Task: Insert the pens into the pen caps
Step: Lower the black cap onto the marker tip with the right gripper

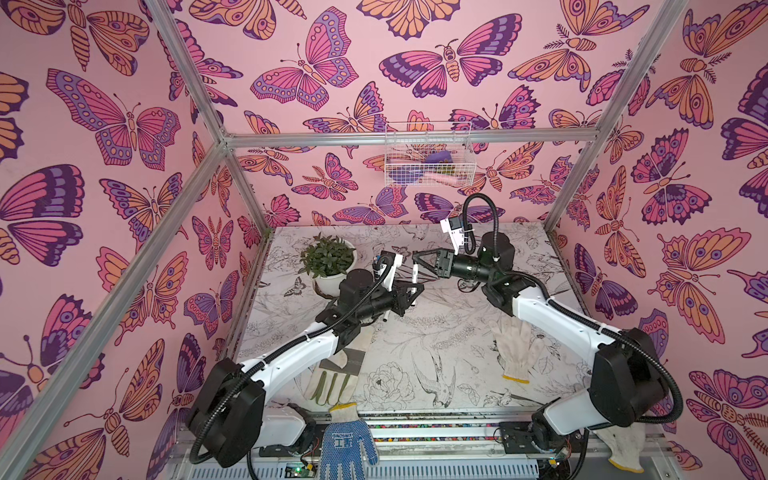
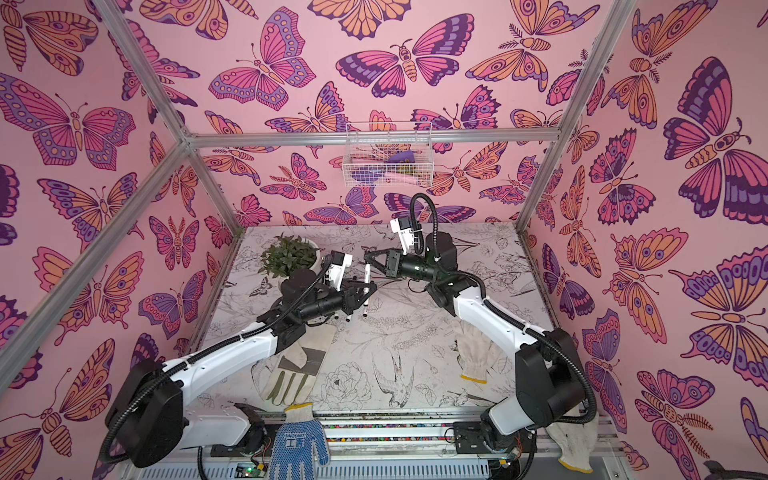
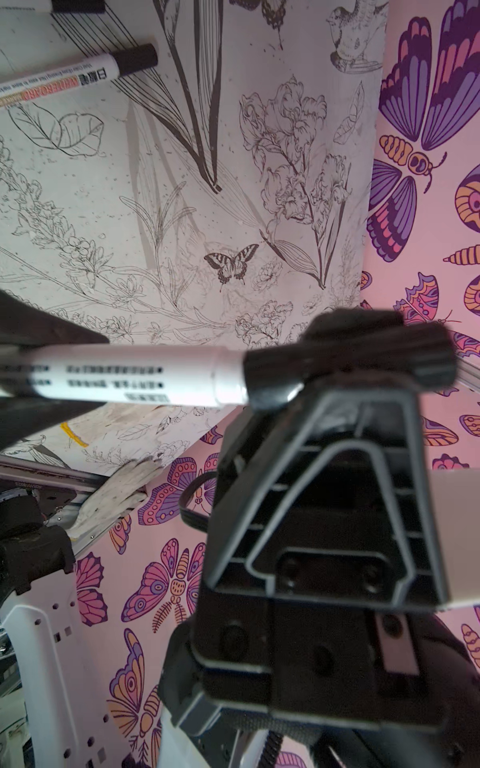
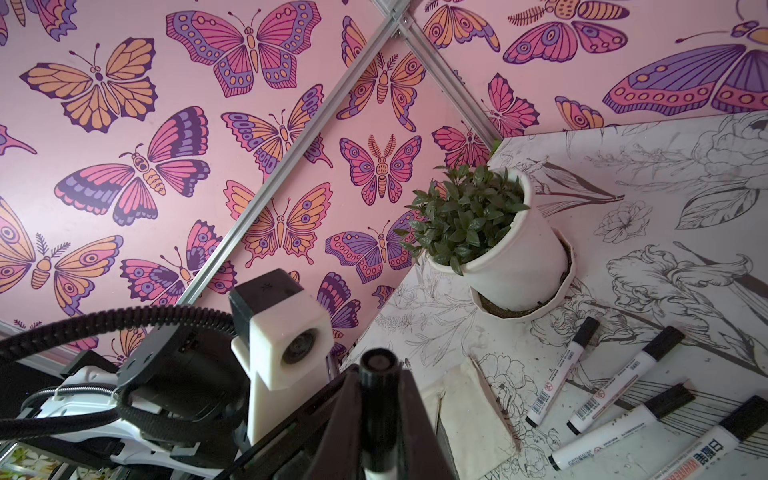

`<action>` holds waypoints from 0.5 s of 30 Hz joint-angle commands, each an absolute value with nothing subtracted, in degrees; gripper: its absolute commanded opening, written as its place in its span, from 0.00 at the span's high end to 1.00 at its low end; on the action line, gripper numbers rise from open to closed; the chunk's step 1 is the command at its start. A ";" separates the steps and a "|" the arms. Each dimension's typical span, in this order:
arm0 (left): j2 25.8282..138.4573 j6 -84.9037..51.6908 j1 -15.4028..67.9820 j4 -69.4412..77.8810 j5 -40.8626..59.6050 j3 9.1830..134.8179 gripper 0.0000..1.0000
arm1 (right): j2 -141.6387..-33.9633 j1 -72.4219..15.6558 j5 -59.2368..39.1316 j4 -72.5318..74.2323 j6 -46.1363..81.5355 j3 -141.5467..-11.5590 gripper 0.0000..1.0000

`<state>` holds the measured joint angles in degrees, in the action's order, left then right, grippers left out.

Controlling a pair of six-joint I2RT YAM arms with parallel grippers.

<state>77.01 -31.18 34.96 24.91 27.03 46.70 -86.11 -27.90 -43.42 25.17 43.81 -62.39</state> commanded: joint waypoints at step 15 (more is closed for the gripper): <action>83.99 -34.51 34.15 32.59 22.36 56.12 1.00 | -81.32 -29.26 -64.03 17.23 41.29 -61.78 1.00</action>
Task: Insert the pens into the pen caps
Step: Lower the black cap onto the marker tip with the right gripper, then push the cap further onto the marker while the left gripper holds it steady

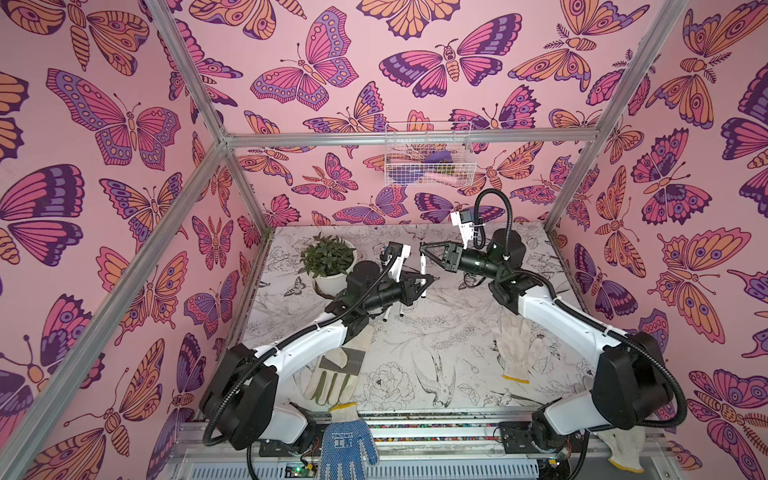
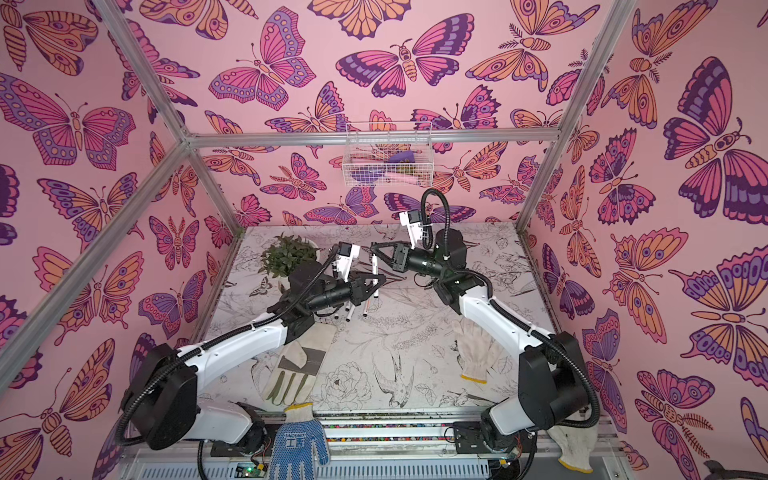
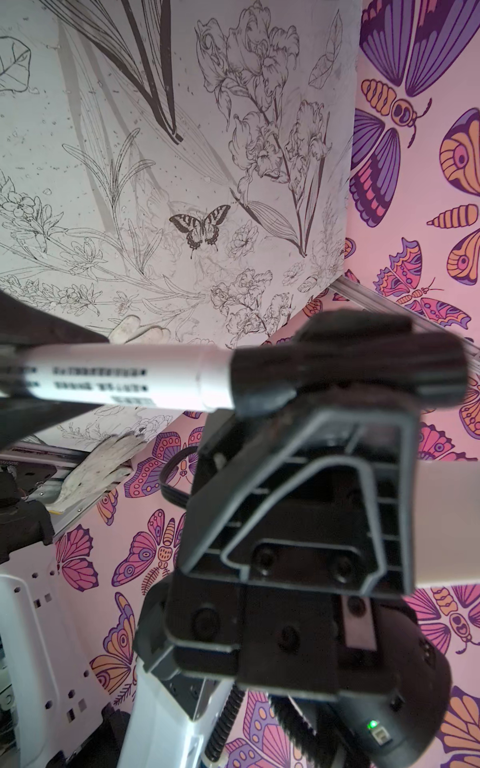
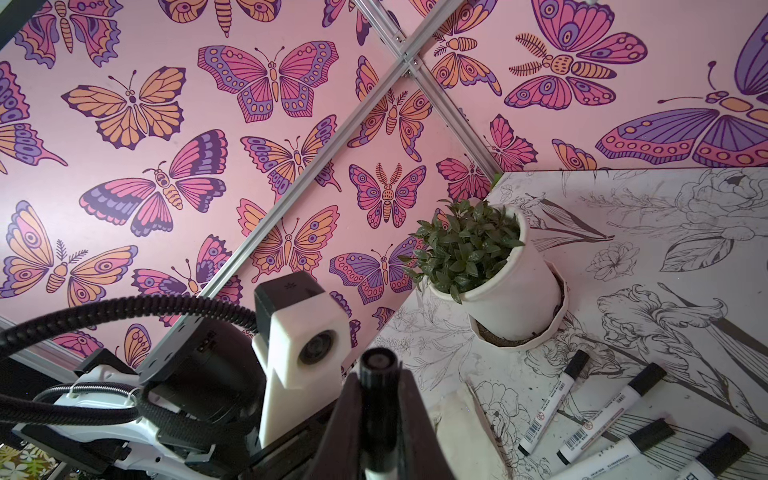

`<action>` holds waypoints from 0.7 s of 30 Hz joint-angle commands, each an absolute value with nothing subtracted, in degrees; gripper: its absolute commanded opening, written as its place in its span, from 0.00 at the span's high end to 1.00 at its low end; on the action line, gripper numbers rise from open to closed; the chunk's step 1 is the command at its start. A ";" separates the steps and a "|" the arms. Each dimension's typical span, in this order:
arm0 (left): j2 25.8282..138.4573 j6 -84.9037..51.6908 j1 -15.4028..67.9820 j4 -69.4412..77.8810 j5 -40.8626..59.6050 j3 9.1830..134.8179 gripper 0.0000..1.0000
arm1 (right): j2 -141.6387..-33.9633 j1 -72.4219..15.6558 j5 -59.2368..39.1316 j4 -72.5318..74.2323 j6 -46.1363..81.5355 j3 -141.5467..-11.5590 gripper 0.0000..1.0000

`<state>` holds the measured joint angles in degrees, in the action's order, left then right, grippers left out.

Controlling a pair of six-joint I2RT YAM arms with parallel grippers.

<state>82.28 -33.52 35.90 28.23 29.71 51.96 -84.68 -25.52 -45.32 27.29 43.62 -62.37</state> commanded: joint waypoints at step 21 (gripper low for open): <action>76.73 -21.89 36.40 25.66 11.06 54.65 1.00 | -76.05 -25.48 -62.40 6.07 33.83 -59.00 1.00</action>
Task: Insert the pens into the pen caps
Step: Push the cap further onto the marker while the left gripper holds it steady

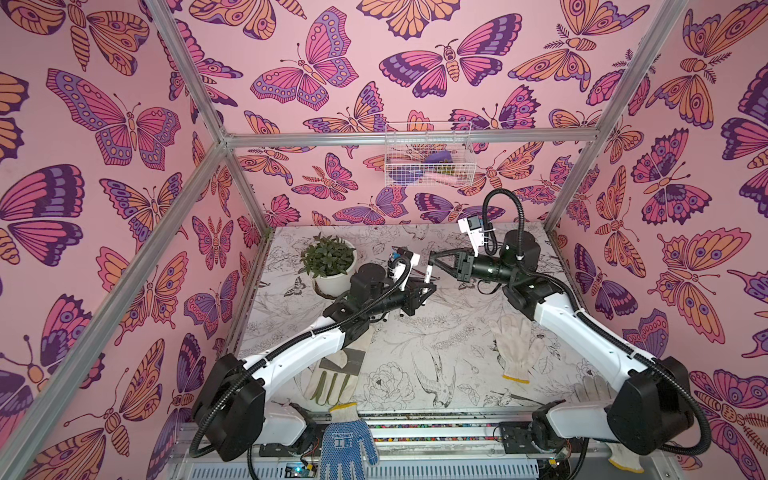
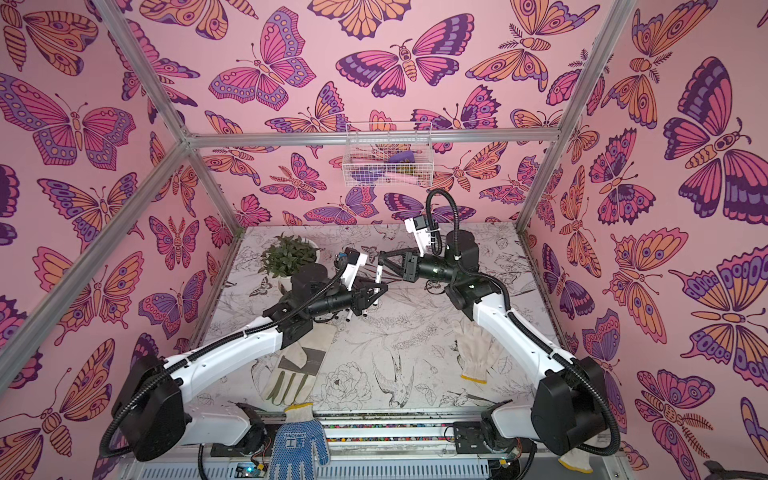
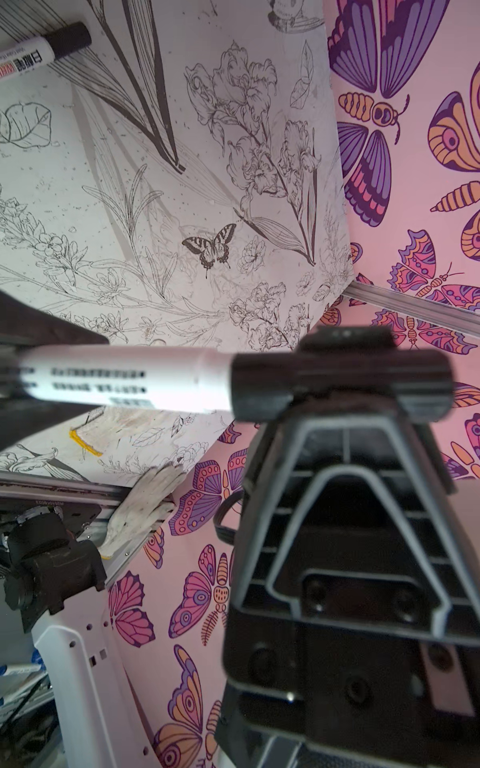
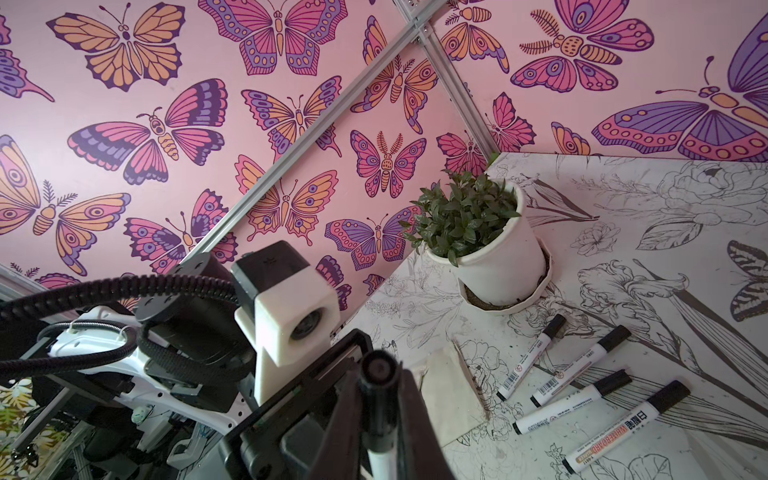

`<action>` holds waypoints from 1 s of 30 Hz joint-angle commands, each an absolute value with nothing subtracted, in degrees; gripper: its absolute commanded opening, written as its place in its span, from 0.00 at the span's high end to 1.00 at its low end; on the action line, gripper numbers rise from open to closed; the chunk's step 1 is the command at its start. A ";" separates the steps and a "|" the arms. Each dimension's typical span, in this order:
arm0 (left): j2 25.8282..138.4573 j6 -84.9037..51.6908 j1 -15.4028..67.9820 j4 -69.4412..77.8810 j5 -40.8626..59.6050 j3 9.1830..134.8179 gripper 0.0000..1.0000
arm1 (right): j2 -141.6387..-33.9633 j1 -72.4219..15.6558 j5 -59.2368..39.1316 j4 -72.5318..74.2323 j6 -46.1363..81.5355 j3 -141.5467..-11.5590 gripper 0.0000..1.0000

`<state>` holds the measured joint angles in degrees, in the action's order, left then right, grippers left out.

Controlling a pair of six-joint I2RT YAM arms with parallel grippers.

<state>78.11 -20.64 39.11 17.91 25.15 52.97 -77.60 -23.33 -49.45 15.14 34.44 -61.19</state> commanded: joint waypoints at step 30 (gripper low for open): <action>77.44 -14.11 38.68 23.66 7.77 55.19 1.00 | -72.25 -27.77 -58.86 -22.22 12.95 -63.41 1.00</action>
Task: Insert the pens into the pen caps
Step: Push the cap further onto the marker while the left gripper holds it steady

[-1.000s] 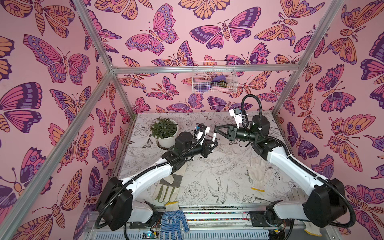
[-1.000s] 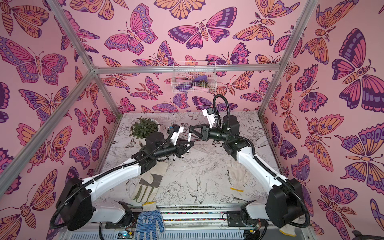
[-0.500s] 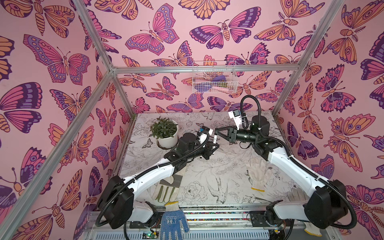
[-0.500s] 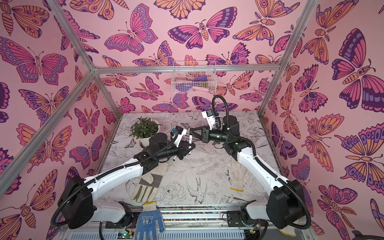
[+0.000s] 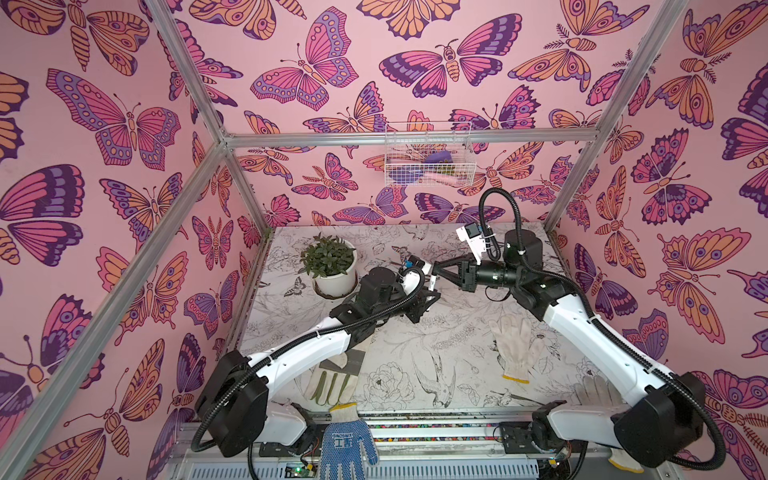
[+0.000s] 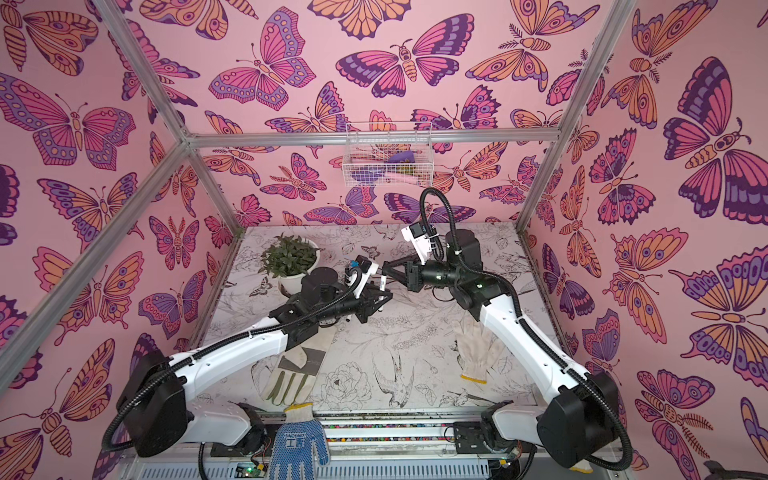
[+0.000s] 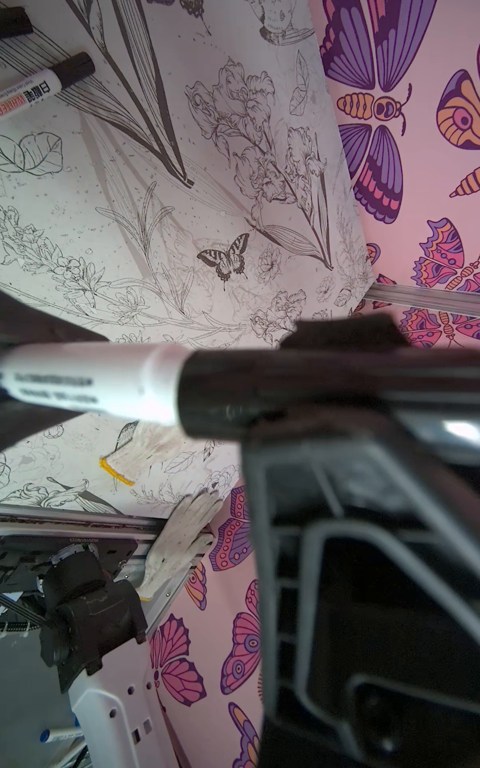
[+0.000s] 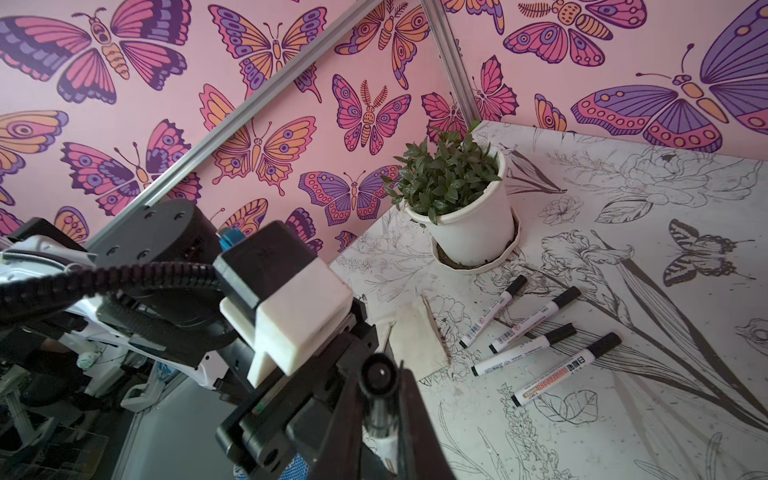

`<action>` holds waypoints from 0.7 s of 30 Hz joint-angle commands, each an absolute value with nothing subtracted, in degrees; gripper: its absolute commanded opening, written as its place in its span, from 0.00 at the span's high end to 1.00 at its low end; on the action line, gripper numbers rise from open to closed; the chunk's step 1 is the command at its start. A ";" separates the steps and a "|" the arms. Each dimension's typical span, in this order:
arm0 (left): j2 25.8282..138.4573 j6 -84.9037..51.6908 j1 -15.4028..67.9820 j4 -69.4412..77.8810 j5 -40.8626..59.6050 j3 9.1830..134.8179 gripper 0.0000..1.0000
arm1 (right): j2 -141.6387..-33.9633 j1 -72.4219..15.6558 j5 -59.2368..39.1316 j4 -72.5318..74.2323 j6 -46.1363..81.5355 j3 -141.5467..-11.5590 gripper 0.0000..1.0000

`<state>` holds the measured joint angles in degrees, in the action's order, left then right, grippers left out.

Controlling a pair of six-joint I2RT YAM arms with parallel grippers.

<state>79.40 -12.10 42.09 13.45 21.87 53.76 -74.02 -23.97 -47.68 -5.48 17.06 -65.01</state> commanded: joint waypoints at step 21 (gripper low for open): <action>80.06 -2.44 44.91 52.31 4.51 43.68 1.00 | -71.72 -27.69 -58.58 -24.60 11.25 -67.02 0.99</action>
